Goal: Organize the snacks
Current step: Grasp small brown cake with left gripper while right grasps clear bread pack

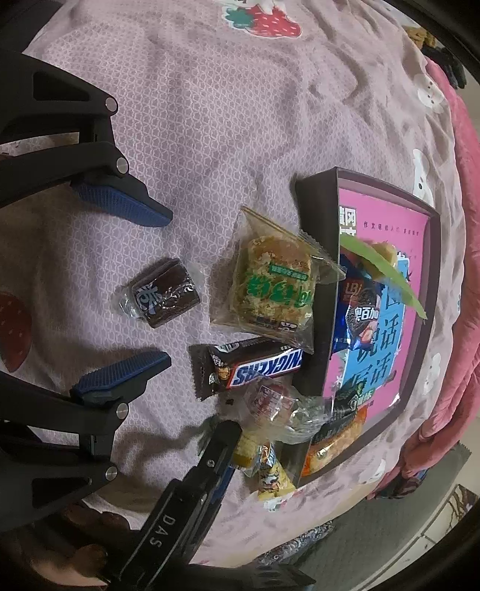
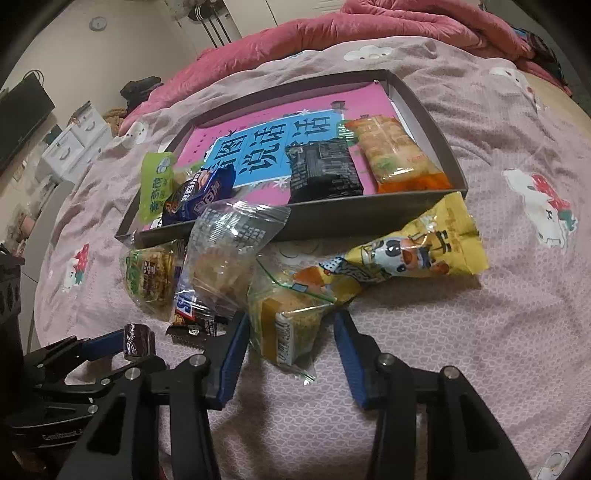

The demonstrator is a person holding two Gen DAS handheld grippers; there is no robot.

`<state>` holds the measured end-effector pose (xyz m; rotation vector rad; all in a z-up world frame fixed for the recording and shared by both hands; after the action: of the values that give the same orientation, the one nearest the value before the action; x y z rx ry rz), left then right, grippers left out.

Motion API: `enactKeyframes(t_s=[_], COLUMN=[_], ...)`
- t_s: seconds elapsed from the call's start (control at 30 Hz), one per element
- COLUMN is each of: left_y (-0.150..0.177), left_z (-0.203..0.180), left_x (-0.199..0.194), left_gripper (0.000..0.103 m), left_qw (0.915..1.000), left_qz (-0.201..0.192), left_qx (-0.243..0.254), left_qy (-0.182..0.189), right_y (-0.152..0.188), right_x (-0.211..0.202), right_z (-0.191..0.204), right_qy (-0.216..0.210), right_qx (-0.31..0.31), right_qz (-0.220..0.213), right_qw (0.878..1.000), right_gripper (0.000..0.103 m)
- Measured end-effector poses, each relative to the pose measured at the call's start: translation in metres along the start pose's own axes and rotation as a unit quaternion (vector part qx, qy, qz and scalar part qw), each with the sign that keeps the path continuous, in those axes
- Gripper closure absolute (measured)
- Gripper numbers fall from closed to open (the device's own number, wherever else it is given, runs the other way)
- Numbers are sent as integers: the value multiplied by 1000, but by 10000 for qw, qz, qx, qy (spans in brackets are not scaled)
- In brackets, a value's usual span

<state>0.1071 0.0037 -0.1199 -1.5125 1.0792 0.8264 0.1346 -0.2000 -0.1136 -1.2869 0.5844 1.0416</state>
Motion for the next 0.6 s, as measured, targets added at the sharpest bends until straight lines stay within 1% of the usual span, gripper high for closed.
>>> enactKeyframes(t_s=[0.07, 0.17, 0.37, 0.6], left_y=[0, 0, 1, 2], left_z=[-1, -1, 4, 3], left_x=[2, 2, 2, 1], left_gripper=[32, 32, 32, 32], left_qw=[10000, 10000, 9999, 10000], left_qz=[-3, -14, -37, -36], left_qx=[27, 34, -98, -44], left_qy=[-28, -25, 88, 32], right_y=[0, 1, 3, 4], right_x=[0, -3, -9, -8], right_z=[0, -3, -11, -7], right_qy=[27, 100, 74, 117], right_qx=[-20, -16, 105, -39], right_qz=[-4, -16, -27, -52], right_qw=[10000, 9999, 9999, 9999], right_gripper=[58, 65, 65, 66])
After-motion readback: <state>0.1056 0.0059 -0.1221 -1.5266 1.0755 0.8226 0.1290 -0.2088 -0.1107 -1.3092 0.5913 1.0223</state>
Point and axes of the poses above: each gripper's, at about its wrist camera, not at the fingertips, and x roughly the way its jaws point, z to its left, y to its underside, the point moved 1 cm from there along x, roughly the way its jaws point, and after that the axes turned 1 degree about y, right-handed, at the moved point
